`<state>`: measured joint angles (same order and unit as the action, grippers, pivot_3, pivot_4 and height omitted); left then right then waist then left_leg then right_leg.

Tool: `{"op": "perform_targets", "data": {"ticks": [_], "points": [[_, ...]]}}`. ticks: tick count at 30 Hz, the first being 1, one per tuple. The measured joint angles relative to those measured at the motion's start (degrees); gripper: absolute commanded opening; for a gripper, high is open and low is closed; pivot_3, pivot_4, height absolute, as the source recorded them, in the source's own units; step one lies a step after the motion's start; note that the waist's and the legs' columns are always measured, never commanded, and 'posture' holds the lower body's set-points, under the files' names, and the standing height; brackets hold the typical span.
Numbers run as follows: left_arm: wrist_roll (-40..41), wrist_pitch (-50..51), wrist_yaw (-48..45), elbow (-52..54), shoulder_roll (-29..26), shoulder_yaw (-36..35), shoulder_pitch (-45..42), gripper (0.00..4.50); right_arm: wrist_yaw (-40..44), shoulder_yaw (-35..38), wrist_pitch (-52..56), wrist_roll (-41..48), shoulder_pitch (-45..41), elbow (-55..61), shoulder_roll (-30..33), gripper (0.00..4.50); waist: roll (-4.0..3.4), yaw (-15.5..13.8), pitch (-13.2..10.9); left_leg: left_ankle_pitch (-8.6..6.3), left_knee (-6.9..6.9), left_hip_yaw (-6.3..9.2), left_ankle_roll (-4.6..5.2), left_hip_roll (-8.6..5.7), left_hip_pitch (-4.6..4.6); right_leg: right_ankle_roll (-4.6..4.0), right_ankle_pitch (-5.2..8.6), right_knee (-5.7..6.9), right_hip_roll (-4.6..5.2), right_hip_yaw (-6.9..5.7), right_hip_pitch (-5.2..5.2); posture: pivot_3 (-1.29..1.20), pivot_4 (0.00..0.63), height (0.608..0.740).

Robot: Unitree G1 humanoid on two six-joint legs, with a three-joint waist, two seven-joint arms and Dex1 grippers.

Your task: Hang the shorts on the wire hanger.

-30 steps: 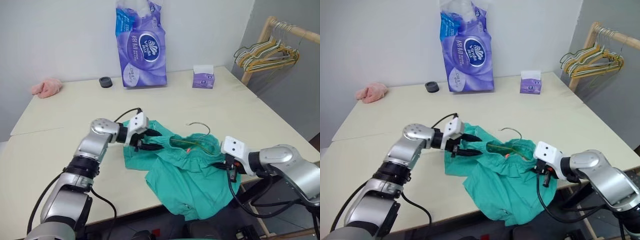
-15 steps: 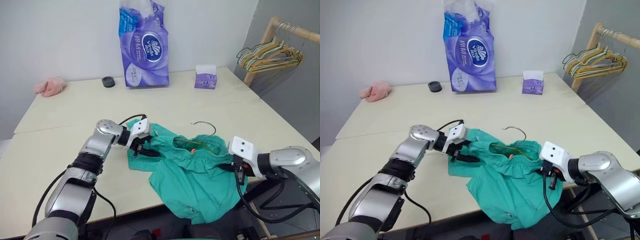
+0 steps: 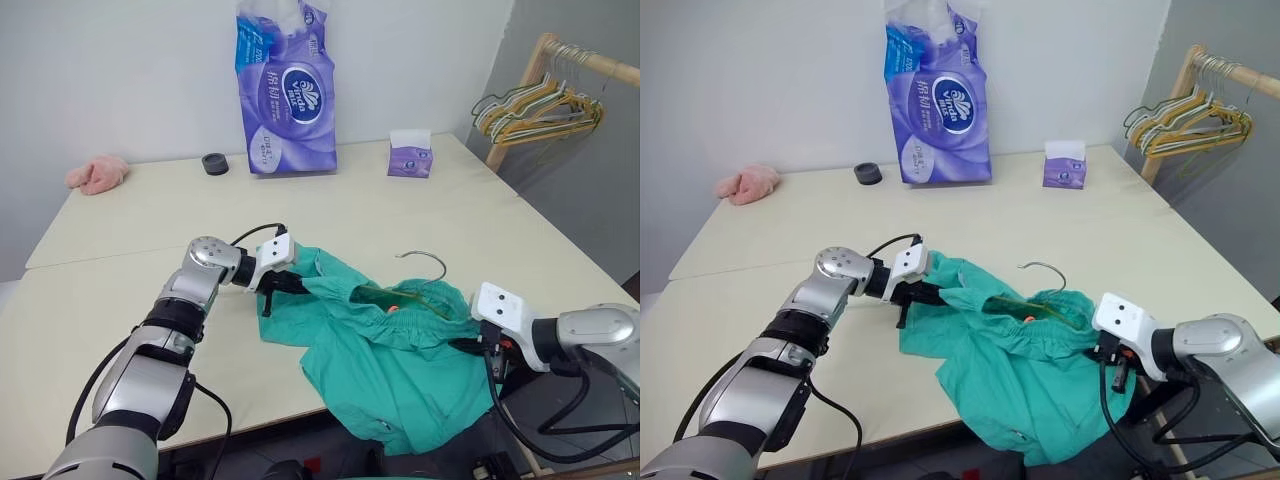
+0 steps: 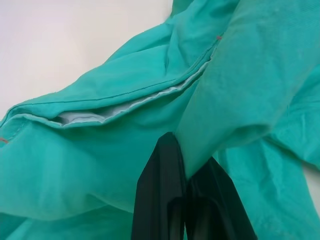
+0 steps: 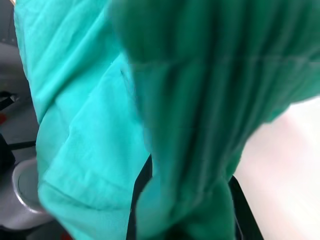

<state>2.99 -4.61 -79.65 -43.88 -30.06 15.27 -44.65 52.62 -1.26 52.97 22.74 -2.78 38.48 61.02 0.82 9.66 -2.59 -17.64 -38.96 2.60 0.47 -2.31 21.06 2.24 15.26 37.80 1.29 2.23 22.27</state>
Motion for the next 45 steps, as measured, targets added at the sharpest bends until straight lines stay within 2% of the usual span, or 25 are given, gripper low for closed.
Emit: {"op": "perform_targets", "data": {"ticks": [11,19,22,26,30,34,37,41,45], "points": [[-1.0,-0.5,0.8,0.2,-0.1,0.0,-0.1,0.03,1.0,5.7,-0.3,2.2,4.5,0.9,1.8,0.00,0.00,0.0,0.0,0.00,0.00,0.00,0.00,0.00,0.00,0.00,0.00,0.00,0.00,-0.01,-0.01,-0.30,0.034,0.740],[3.9,7.4,1.3,7.7,2.5,-3.5,1.5,0.03,-0.2,3.5,-0.3,2.6,2.0,1.1,1.3,0.00,0.01,0.0,0.0,0.00,0.00,-0.01,0.00,0.00,0.00,0.01,0.00,0.00,0.00,0.00,-0.01,-0.29,0.038,0.740],[5.8,10.4,2.0,10.7,2.6,-4.6,2.0,0.65,-0.3,3.1,-0.5,2.6,1.2,0.4,1.2,0.00,0.01,0.0,0.0,0.00,0.00,0.00,0.00,0.01,0.00,0.01,0.00,0.00,-0.01,-0.01,0.00,-0.28,0.039,0.740],[6.0,10.9,3.0,12.8,2.3,-5.1,3.0,1.85,-0.3,2.6,-0.7,2.7,1.1,-0.1,1.0,0.00,0.01,-0.2,0.0,0.00,0.00,0.00,0.00,0.01,-0.01,0.00,0.00,0.00,-0.01,0.00,-0.01,-0.27,0.041,0.740],[2.8,3.1,9.0,9.5,1.7,-5.6,3.9,3.03,-0.8,2.7,-0.7,3.2,1.2,-0.4,0.2,0.00,0.02,-0.3,0.0,0.00,0.00,0.00,0.00,0.01,-0.02,0.00,0.00,0.00,0.00,0.01,-0.02,-0.27,0.044,0.740],[-3.3,-9.3,17.2,0.3,0.0,-5.7,2.7,3.03,-2.9,5.2,1.1,4.5,2.1,-0.7,-2.4,0.00,0.03,-0.5,0.0,0.00,0.00,-0.01,0.00,0.00,-0.01,0.00,0.00,-0.01,0.00,0.02,-0.02,-0.27,0.046,0.740],[-2.6,-11.2,19.2,-1.0,1.9,-6.9,2.2,3.03,-5.0,8.4,3.9,6.4,3.0,-0.4,-4.7,0.00,0.05,-1.2,0.0,0.00,0.00,-0.02,0.00,-0.01,0.01,0.00,-0.01,-0.01,0.03,0.00,-0.02,-0.27,0.049,0.740],[5.0,-0.5,17.5,9.3,5.4,-9.3,5.2,3.03,-11.1,15.0,9.6,8.1,9.1,1.0,-11.8,0.00,0.05,-2.0,0.0,0.00,0.00,0.02,0.00,0.01,0.11,0.00,0.00,0.03,0.04,-0.07,0.04,-0.28,0.056,0.740],[11.5,12.8,14.7,23.6,5.8,-8.9,9.4,3.03,-16.9,22.0,16.1,9.5,12.0,3.0,-17.8,0.00,-0.03,-1.2,-0.1,0.00,0.00,-0.03,0.00,0.02,-0.02,-0.01,0.00,0.17,0.02,0.03,0.01,-0.31,0.069,0.740]]}}
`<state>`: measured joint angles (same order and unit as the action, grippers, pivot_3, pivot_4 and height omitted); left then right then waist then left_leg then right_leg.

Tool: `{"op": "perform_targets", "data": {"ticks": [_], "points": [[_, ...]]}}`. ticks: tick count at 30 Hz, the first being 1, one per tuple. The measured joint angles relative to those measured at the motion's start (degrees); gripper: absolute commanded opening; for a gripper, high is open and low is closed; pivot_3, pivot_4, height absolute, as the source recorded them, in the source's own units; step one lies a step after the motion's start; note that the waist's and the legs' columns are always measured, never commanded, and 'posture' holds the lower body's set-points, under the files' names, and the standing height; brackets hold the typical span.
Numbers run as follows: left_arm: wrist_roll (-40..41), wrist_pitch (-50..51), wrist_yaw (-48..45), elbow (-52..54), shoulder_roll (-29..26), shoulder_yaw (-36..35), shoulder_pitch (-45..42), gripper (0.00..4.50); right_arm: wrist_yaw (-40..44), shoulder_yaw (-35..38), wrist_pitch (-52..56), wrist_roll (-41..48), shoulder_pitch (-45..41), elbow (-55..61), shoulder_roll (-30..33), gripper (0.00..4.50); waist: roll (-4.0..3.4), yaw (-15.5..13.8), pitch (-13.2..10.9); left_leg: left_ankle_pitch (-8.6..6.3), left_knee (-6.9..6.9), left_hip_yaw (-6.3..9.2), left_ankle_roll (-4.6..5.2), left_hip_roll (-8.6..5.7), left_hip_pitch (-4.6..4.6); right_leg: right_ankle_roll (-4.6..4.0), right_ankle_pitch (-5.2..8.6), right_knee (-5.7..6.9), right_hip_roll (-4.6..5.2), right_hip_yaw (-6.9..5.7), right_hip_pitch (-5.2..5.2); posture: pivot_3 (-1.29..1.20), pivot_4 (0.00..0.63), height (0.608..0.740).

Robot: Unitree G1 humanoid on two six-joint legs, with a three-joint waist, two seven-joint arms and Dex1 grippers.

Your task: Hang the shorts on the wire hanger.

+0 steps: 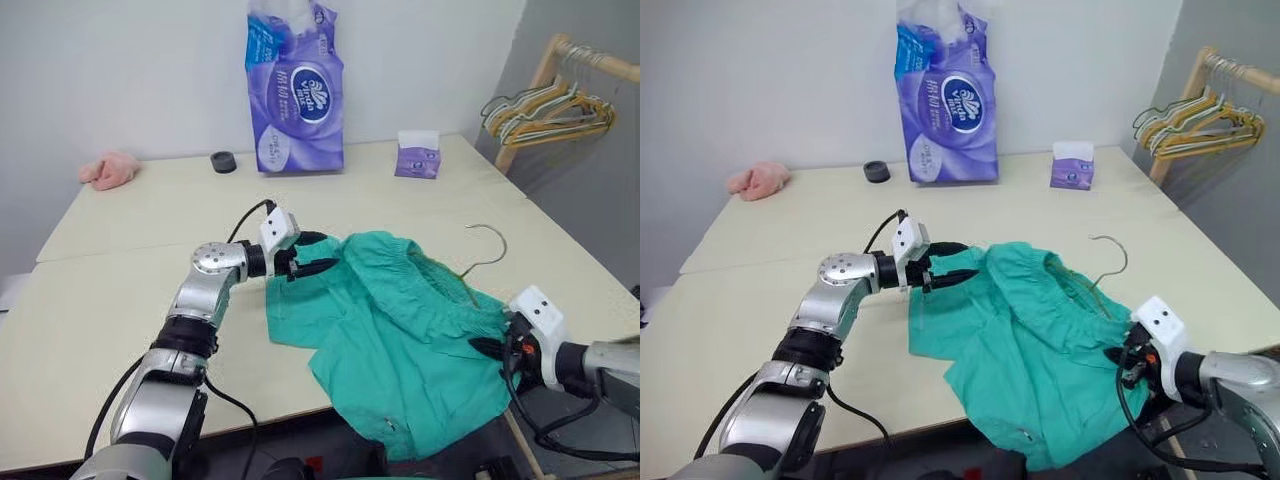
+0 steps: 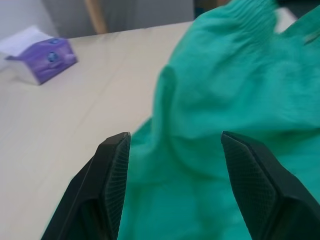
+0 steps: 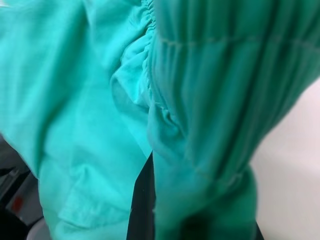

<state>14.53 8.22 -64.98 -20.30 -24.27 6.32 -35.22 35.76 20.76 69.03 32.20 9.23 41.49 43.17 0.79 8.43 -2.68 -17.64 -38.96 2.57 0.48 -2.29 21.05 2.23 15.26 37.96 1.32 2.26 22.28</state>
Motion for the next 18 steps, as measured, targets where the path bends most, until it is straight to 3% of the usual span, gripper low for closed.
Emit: {"op": "perform_targets", "data": {"ticks": [4,7,13,18], "points": [[5.6,10.7,-3.3,11.5,-0.6,1.1,0.8,3.03,-5.4,9.0,10.4,2.0,-1.0,2.0,-7.0,0.00,-0.27,0.5,-0.2,0.00,0.00,-0.04,0.00,0.00,-0.10,0.00,0.01,0.01,-0.04,0.04,-0.07,-0.34,0.076,0.740],[8.7,15.7,-4.9,15.4,-0.8,1.2,0.1,3.03,-7.0,15.0,18.9,3.2,-2.6,3.7,-8.9,0.00,-0.62,0.8,-0.4,0.00,0.00,-0.10,0.01,-0.03,-0.10,0.02,0.02,-0.05,-0.04,0.06,-0.10,-0.37,0.087,0.740],[10.0,18.7,-7.1,18.4,-0.7,3.9,-3.6,3.03,-10.0,26.3,23.0,8.4,0.1,2.9,-4.7,0.00,-0.95,1.8,-1.0,-0.03,0.01,-0.37,0.07,-0.04,-0.14,0.38,0.24,-0.05,-0.13,0.24,-0.14,-0.41,0.100,0.740],[9.9,19.2,-8.3,20.2,0.4,7.2,-6.6,3.03,-16.3,35.1,23.0,15.8,-2.1,-5.1,1.9,0.00,-0.82,4.0,-1.8,-0.13,0.01,-0.55,0.25,-0.03,-0.18,0.49,0.32,-0.13,-0.18,0.39,-0.22,-0.43,0.118,0.740]]}}
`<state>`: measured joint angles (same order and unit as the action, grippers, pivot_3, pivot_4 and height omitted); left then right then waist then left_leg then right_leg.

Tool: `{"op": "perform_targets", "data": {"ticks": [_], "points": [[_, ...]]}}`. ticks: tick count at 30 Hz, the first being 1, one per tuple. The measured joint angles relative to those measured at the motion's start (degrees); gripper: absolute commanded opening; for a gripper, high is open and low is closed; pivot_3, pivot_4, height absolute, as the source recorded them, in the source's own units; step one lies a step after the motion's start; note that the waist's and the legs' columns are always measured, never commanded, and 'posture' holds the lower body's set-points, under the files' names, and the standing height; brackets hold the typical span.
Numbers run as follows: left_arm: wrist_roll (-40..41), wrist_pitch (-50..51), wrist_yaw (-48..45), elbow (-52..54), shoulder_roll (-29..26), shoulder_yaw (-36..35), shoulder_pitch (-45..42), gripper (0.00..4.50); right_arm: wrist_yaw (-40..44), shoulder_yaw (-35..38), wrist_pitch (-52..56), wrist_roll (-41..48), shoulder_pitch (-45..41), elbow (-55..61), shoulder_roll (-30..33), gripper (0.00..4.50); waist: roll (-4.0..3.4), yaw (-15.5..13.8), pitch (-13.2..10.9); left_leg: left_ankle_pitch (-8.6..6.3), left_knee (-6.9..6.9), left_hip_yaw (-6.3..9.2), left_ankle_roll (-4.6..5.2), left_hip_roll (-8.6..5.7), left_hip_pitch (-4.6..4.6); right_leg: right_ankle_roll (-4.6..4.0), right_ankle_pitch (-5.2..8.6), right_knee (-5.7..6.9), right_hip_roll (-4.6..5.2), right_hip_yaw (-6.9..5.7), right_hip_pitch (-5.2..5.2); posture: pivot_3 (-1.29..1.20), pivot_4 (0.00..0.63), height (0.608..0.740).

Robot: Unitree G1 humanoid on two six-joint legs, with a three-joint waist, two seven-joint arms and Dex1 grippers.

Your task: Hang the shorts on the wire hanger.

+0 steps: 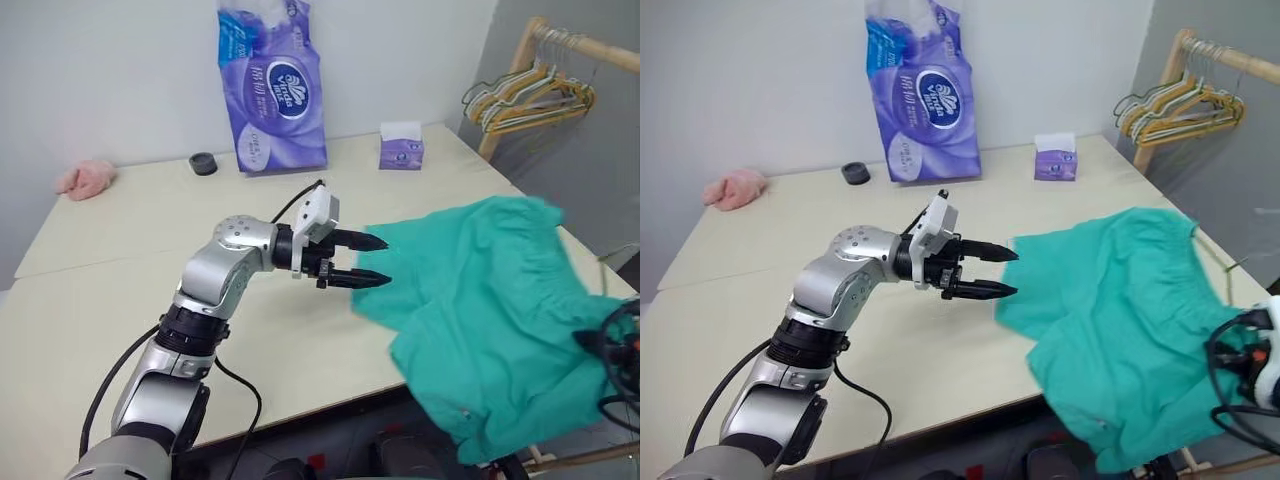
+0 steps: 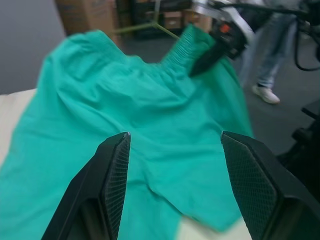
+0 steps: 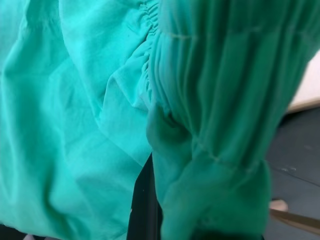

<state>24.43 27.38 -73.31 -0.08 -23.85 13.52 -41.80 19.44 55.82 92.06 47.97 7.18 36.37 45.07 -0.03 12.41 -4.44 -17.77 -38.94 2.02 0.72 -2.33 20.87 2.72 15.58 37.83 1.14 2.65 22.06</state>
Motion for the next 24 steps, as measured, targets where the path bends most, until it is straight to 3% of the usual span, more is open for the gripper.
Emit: {"op": "perform_targets", "data": {"ticks": [6,12,16,24], "points": [[-0.3,-0.5,0.9,0.3,4.6,2.6,-1.3,3.03,-15.3,6.1,0.0,8.1,-8.0,-16.7,7.8,0.00,0.18,2.2,-1.3,-0.16,0.02,-0.60,0.28,0.00,0.04,0.09,0.05,-0.07,-0.01,0.56,-0.02,-0.44,0.141,0.740],[-0.7,-1.6,2.8,0.5,8.9,4.6,-2.3,3.03,-27.9,7.0,0.0,3.8,-21.9,-36.2,18.1,0.00,-0.08,3.4,-2.3,-0.31,0.03,-1.22,0.55,-0.06,-0.07,0.38,0.14,-0.18,-0.10,1.19,-0.01,-0.43,0.150,0.740],[-1.0,-1.8,3.0,0.6,9.8,5.2,-2.5,3.03,-29.3,5.0,0.0,-2.3,-28.9,-45.1,23.3,0.00,-0.14,3.9,-2.5,-0.33,0.09,-1.39,0.58,0.00,-0.11,0.46,0.19,-0.21,-0.15,1.39,0.04,-0.43,0.153,0.740],[-0.6,-1.8,4.0,0.9,13.6,5.3,-5.2,3.03,-21.8,-5.2,-4.9,-11.8,-33.0,-58.8,30.1,0.00,-0.54,5.2,-2.7,-0.42,0.11,-1.72,0.74,-0.02,-0.09,0.75,0.06,-0.60,-0.24,1.64,0.03,-0.42,0.154,0.740]]}}
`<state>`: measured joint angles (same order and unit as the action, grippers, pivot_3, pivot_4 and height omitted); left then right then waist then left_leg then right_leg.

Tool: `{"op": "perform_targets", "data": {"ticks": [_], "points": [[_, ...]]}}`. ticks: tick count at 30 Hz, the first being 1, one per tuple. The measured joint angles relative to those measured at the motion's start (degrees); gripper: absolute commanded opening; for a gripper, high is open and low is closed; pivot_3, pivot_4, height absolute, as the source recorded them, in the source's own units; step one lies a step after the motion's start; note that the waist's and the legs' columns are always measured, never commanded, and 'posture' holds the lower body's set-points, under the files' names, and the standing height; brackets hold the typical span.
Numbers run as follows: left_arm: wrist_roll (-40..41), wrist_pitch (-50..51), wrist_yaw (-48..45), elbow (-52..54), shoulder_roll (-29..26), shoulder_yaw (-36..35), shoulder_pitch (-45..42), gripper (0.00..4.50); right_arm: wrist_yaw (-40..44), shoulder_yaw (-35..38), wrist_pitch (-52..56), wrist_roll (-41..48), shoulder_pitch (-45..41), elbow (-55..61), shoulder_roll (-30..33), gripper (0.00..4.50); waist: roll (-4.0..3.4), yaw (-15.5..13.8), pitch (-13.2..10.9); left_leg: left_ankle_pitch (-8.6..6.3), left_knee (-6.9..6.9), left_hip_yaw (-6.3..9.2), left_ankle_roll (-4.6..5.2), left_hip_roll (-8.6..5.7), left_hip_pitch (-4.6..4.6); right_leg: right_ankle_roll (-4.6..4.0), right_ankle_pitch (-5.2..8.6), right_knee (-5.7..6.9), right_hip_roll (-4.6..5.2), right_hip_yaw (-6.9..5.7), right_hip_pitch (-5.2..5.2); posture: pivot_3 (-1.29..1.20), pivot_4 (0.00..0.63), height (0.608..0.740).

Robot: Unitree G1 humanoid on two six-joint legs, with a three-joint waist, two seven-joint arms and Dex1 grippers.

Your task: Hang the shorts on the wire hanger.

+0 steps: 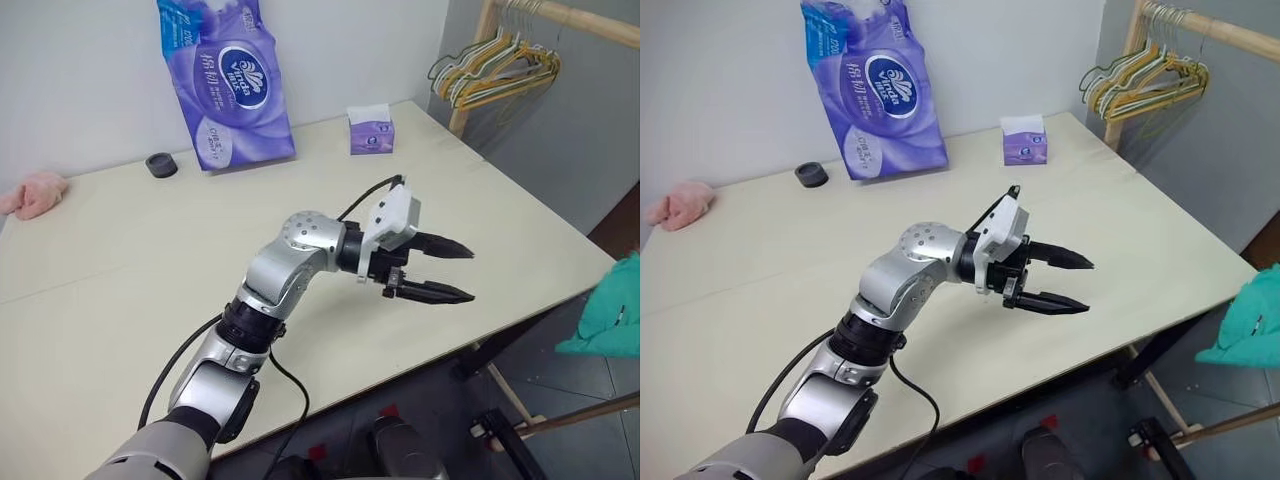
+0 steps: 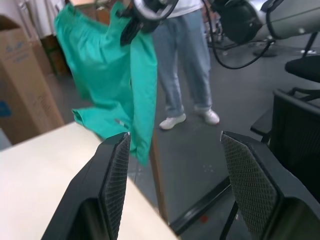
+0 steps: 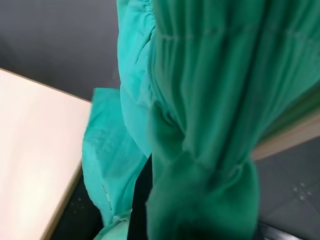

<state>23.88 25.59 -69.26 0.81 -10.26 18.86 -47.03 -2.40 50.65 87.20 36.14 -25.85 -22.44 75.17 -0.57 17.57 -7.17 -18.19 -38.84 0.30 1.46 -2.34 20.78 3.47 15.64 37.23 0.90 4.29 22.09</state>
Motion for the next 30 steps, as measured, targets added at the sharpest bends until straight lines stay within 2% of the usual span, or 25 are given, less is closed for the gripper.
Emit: {"op": "perform_targets", "data": {"ticks": [9,20,30], "points": [[0.5,-1.2,-0.1,-0.2,2.8,0.0,-3.5,3.03,10.6,-12.9,-10.0,-7.2,-6.7,-17.5,4.9,0.00,-0.19,1.2,-0.7,-0.21,0.01,-0.79,0.37,-0.03,-0.13,0.40,-0.21,-0.28,-0.01,0.79,0.00,-0.39,0.157,0.740],[0.5,-2.7,-0.8,-1.6,5.6,0.8,-5.7,3.03,15.5,-14.7,-10.4,-10.5,-7.7,-20.2,5.2,0.00,-0.05,1.4,-0.8,-0.28,-0.01,-0.95,0.47,-0.03,-0.13,0.53,-0.23,-0.31,0.00,0.99,0.03,-0.40,0.151,0.740],[-0.7,-6.5,-1.4,-6.5,9.0,1.0,-8.2,3.03,15.9,-17.9,-10.5,-13.2,-15.7,-20.7,5.1,0.00,-0.23,1.7,-1.1,-0.31,-0.01,-1.20,0.53,-0.04,-0.18,0.61,-0.27,-0.29,-0.01,1.29,0.12,-0.41,0.160,0.740]]}}
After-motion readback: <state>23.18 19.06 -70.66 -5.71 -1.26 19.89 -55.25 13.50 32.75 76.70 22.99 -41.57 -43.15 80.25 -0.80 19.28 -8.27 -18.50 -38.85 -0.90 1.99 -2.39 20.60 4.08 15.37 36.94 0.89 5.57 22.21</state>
